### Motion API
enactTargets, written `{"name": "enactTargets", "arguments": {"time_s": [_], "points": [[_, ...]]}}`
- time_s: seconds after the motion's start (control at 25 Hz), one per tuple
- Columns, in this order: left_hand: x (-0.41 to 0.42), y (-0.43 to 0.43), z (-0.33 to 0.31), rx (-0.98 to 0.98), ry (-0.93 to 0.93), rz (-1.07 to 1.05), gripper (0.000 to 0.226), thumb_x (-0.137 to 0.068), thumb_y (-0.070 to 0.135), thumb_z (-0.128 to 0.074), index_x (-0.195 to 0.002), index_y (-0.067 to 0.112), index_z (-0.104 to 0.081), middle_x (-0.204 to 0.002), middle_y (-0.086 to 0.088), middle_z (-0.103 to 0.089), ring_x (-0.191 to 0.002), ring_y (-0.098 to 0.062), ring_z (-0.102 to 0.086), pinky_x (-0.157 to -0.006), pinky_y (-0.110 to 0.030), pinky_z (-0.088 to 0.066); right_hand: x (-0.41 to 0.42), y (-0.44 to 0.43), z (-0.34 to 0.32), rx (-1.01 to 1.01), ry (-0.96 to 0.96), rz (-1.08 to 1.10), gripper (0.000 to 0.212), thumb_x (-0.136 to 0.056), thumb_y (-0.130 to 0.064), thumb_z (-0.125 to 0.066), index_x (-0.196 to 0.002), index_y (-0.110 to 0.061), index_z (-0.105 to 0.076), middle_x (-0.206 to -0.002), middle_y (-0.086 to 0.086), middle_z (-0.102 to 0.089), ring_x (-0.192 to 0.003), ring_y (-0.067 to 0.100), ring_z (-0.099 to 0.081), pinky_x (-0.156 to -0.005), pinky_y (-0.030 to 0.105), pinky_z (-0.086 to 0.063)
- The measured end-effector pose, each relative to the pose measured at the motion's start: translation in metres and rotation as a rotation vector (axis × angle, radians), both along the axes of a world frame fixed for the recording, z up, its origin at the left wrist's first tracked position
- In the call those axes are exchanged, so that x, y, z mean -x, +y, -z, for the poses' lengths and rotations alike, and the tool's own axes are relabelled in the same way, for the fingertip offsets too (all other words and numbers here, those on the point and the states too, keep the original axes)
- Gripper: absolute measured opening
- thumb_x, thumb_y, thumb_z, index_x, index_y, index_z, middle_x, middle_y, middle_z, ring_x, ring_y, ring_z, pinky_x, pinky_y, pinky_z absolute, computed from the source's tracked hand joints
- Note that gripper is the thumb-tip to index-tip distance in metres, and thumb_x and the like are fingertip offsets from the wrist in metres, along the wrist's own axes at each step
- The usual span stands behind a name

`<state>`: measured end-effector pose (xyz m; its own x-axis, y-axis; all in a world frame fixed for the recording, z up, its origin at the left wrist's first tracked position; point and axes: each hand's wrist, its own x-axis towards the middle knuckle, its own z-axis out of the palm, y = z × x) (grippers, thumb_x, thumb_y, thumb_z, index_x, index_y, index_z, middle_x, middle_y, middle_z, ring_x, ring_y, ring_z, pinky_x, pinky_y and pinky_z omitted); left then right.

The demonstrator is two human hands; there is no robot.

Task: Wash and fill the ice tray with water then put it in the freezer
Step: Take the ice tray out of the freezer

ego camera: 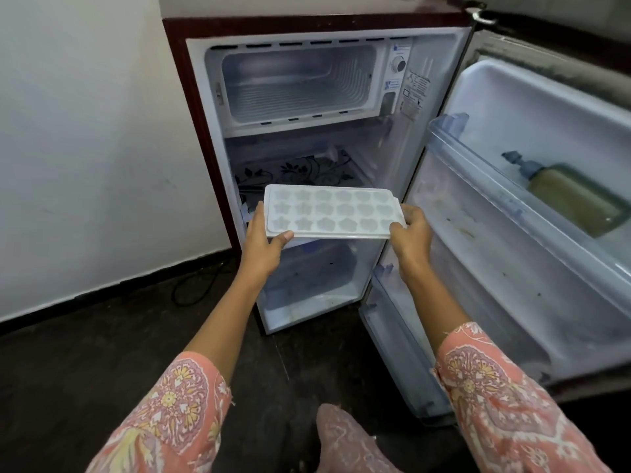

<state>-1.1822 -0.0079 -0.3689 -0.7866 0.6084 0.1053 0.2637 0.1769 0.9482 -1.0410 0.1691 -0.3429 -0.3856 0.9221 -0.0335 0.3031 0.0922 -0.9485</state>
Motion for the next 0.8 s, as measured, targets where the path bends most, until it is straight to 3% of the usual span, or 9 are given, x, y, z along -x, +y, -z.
{"name": "enactTargets", "arguments": {"time_s": [0.08, 0.2, 0.4, 0.52, 0.68, 0.8], "points": [[-0.016, -0.012, 0.004, 0.025, -0.026, 0.022, 0.058, -0.089, 0.013, -0.061, -0.140, 0.018, -0.034, -0.132, -0.005, -0.046, -0.121, -0.020, -0.047, -0.101, -0.035, -0.041, -0.018, -0.009, 0.006, -0.006, -0.027, 0.031, 0.047, -0.084, 0.002, -0.042, -0.130, -0.007, -0.046, -0.127, 0.009, -0.051, -0.111, 0.020, -0.050, -0.089, 0.028, -0.042], [-0.036, -0.023, 0.009, 0.058, -0.048, 0.065, 0.066, -0.085, 0.022, -0.064, -0.143, 0.023, -0.032, -0.135, -0.008, -0.043, -0.123, -0.022, -0.045, -0.105, -0.044, -0.040, -0.045, -0.018, 0.013, -0.038, -0.095, 0.047, 0.048, -0.082, -0.001, -0.044, -0.129, -0.010, -0.047, -0.129, 0.013, -0.048, -0.120, 0.029, -0.045, -0.101, 0.044, -0.042], [-0.080, -0.035, 0.013, 0.142, -0.089, 0.130, 0.071, -0.087, 0.021, -0.064, -0.147, 0.021, -0.026, -0.142, -0.009, -0.033, -0.132, -0.020, -0.033, -0.110, -0.043, -0.032, -0.105, -0.032, 0.016, -0.041, -0.149, 0.094, 0.046, -0.083, -0.012, -0.046, -0.129, -0.006, -0.049, -0.130, 0.014, -0.045, -0.121, 0.033, -0.043, -0.103, 0.049, -0.038], [-0.116, -0.041, 0.008, 0.167, -0.094, 0.218, 0.076, -0.086, 0.023, -0.067, -0.147, 0.025, -0.022, -0.141, 0.000, -0.026, -0.127, -0.010, -0.027, -0.107, -0.029, -0.027, -0.148, -0.044, 0.014, -0.004, -0.150, 0.087, 0.050, -0.083, -0.028, -0.044, -0.129, -0.008, -0.050, -0.125, 0.013, -0.041, -0.118, 0.032, -0.044, -0.104, 0.042, -0.037], [-0.161, -0.048, 0.000, 0.266, -0.077, 0.402, 0.100, -0.066, 0.050, -0.066, -0.148, 0.027, -0.012, -0.143, -0.005, -0.023, -0.130, -0.011, -0.017, -0.114, -0.040, -0.016, -0.214, -0.059, 0.009, 0.035, -0.131, 0.065, 0.043, -0.089, -0.032, -0.058, -0.129, -0.017, -0.050, -0.115, 0.005, -0.033, -0.113, 0.023, -0.044, -0.100, 0.028, -0.035], [-0.194, -0.050, -0.006, 0.286, -0.052, 0.501, 0.107, -0.052, 0.060, -0.065, -0.143, 0.032, -0.016, -0.136, -0.003, -0.025, -0.119, 0.000, -0.016, -0.106, -0.030, -0.016, -0.262, -0.069, 0.006, 0.081, -0.141, 0.033, 0.054, -0.082, -0.038, -0.068, -0.130, -0.023, -0.048, -0.119, 0.002, -0.032, -0.113, 0.015, -0.038, -0.099, 0.024, -0.032]]}}
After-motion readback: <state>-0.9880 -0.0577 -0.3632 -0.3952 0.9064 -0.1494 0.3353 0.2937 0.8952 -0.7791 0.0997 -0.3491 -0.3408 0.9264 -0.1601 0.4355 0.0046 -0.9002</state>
